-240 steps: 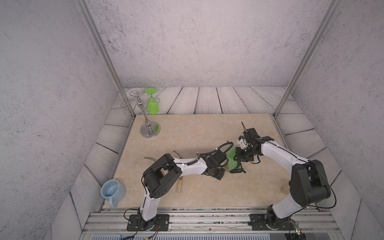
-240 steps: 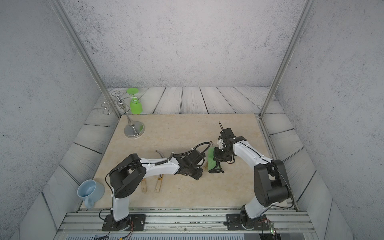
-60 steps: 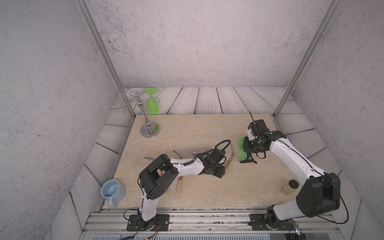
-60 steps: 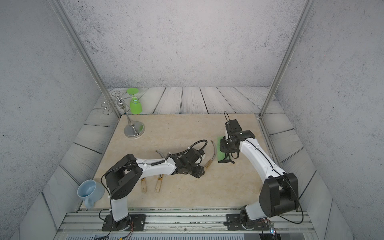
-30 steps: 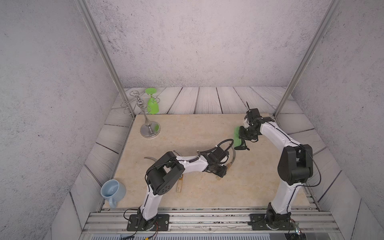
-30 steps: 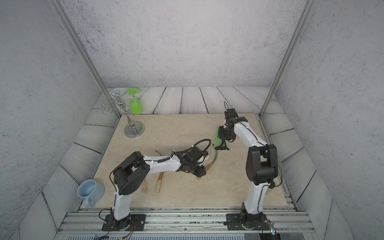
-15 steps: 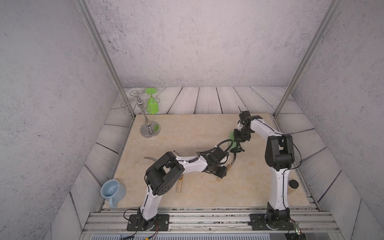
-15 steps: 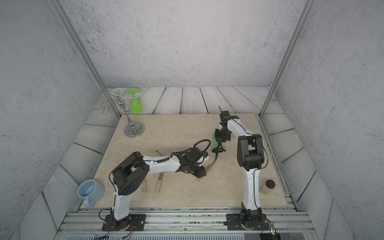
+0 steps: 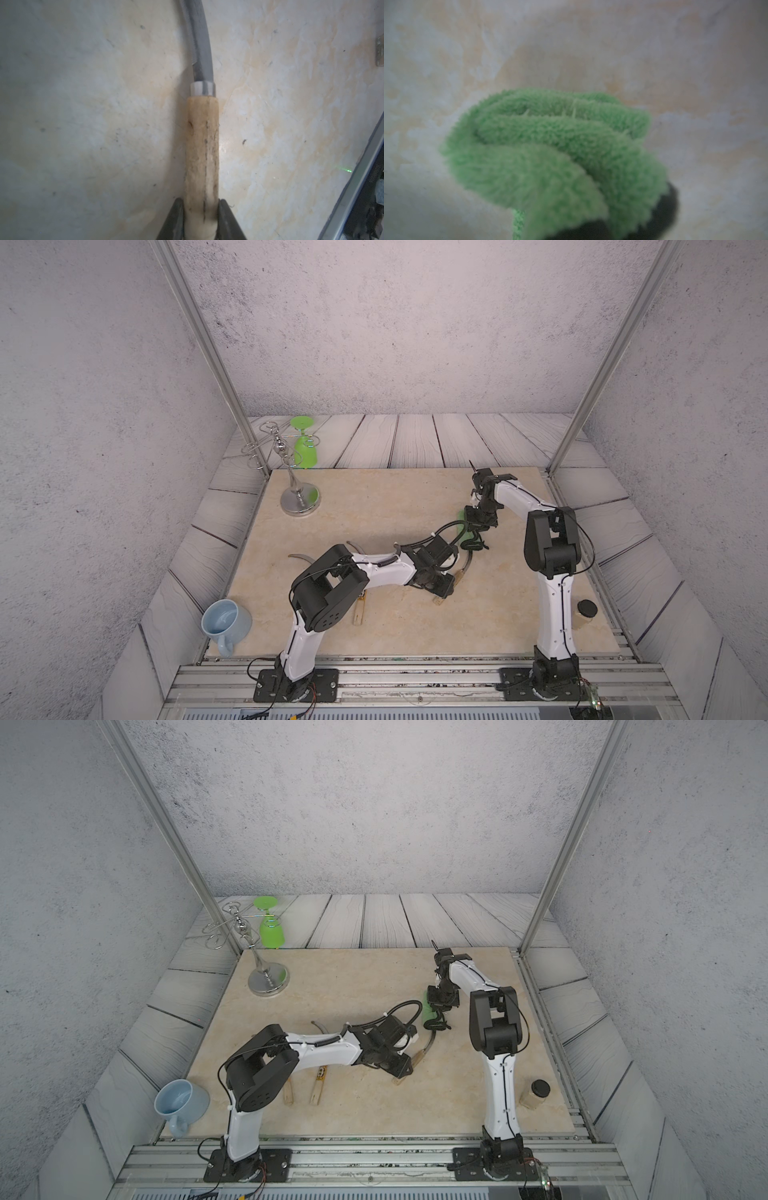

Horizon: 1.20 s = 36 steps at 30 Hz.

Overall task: Wipe small sickles with rags
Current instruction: Wipe the small sickle at the center of the board.

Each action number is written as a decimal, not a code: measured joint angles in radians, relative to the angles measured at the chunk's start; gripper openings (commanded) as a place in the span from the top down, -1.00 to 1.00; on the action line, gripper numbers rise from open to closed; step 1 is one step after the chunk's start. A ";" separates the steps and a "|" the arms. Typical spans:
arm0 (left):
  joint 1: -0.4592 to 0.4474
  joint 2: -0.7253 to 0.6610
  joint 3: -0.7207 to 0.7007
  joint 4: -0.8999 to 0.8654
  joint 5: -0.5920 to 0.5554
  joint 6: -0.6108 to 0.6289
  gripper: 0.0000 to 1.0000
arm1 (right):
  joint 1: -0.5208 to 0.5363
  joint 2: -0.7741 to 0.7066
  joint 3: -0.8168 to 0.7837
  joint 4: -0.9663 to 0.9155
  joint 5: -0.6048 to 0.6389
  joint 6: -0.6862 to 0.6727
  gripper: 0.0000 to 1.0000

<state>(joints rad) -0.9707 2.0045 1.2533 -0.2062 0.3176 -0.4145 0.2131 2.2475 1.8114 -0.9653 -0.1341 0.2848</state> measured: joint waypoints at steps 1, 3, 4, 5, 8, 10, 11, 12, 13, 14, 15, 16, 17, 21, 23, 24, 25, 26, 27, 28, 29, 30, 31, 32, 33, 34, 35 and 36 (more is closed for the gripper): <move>-0.001 -0.001 0.000 -0.003 0.002 -0.003 0.78 | 0.005 -0.015 -0.023 0.006 0.007 0.000 0.58; -0.003 -0.002 0.000 -0.010 0.003 -0.009 0.78 | 0.015 -0.049 -0.079 0.023 0.024 0.000 0.58; -0.004 -0.003 0.000 -0.013 0.004 -0.011 0.79 | 0.020 -0.070 -0.114 0.035 0.032 0.002 0.58; -0.005 -0.003 0.000 -0.016 0.004 -0.012 0.79 | 0.025 -0.092 -0.146 0.044 0.038 0.004 0.58; -0.006 -0.005 -0.002 -0.016 0.003 -0.016 0.79 | 0.040 -0.159 -0.253 0.082 0.042 0.023 0.58; -0.007 -0.005 -0.002 -0.016 0.002 -0.018 0.79 | 0.053 -0.200 -0.316 0.100 0.040 0.039 0.58; -0.007 -0.005 -0.002 -0.016 0.003 -0.019 0.79 | 0.063 -0.225 -0.354 0.115 0.040 0.052 0.58; -0.006 -0.005 -0.002 -0.016 0.002 -0.019 0.79 | 0.070 -0.243 -0.382 0.127 0.039 0.060 0.58; -0.007 -0.006 -0.003 -0.015 0.002 -0.020 0.79 | 0.079 -0.266 -0.414 0.138 0.037 0.070 0.58; -0.007 -0.007 -0.005 -0.013 0.002 -0.020 0.79 | 0.088 -0.285 -0.442 0.148 0.036 0.080 0.58; -0.007 -0.008 -0.007 -0.009 0.002 -0.021 0.79 | 0.095 -0.301 -0.464 0.157 0.036 0.087 0.58; -0.007 -0.009 -0.010 -0.006 0.002 -0.022 0.79 | 0.103 -0.320 -0.487 0.165 0.036 0.094 0.58; -0.007 -0.010 -0.013 -0.002 0.002 -0.023 0.79 | 0.109 -0.335 -0.506 0.172 0.035 0.101 0.58; -0.007 -0.018 -0.030 0.016 0.003 -0.024 0.79 | 0.125 -0.381 -0.544 0.156 0.028 0.113 0.58; -0.007 -0.022 -0.040 0.029 0.005 -0.024 0.80 | 0.127 -0.397 -0.536 0.117 0.024 0.112 0.58; -0.007 -0.024 -0.045 0.035 0.005 -0.025 0.80 | 0.127 -0.402 -0.518 0.087 0.023 0.112 0.59; -0.007 -0.026 -0.049 0.041 0.005 -0.030 0.80 | 0.126 -0.404 -0.486 0.050 0.024 0.109 0.59; -0.006 -0.027 -0.054 0.047 0.004 -0.034 0.80 | 0.124 -0.404 -0.457 0.026 0.024 0.107 0.59; -0.006 -0.029 -0.059 0.056 0.005 -0.039 0.80 | 0.122 -0.404 -0.415 0.001 0.025 0.104 0.59; -0.006 -0.030 -0.062 0.061 0.005 -0.042 0.80 | 0.119 -0.404 -0.362 -0.021 0.025 0.101 0.59; -0.007 -0.031 -0.065 0.065 0.005 -0.045 0.80 | 0.117 -0.404 -0.319 -0.034 0.026 0.099 0.60; -0.008 -0.033 -0.068 0.068 0.005 -0.048 0.80 | 0.113 -0.402 -0.267 -0.044 0.029 0.095 0.60; -0.012 -0.035 -0.071 0.071 0.005 -0.050 0.80 | 0.109 -0.398 -0.215 -0.052 0.031 0.091 0.60; -0.014 -0.036 -0.073 0.073 0.003 -0.052 0.80 | 0.104 -0.392 -0.173 -0.056 0.032 0.088 0.60; -0.016 -0.039 -0.075 0.073 0.001 -0.054 0.80 | 0.097 -0.374 -0.119 -0.060 0.033 0.081 0.61; -0.019 -0.040 -0.078 0.073 0.000 -0.056 0.80 | 0.092 -0.357 -0.081 -0.060 0.033 0.078 0.61; -0.023 -0.045 -0.082 0.071 0.000 -0.058 0.80 | 0.085 -0.328 -0.040 -0.061 0.034 0.075 0.61; -0.026 -0.049 -0.087 0.069 0.000 -0.058 0.80 | 0.080 -0.290 -0.002 -0.063 0.035 0.071 0.61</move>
<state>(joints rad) -0.9966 1.9556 1.1660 -0.1375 0.3176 -0.4725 0.2932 1.9575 1.8099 -1.0286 -0.0990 0.3553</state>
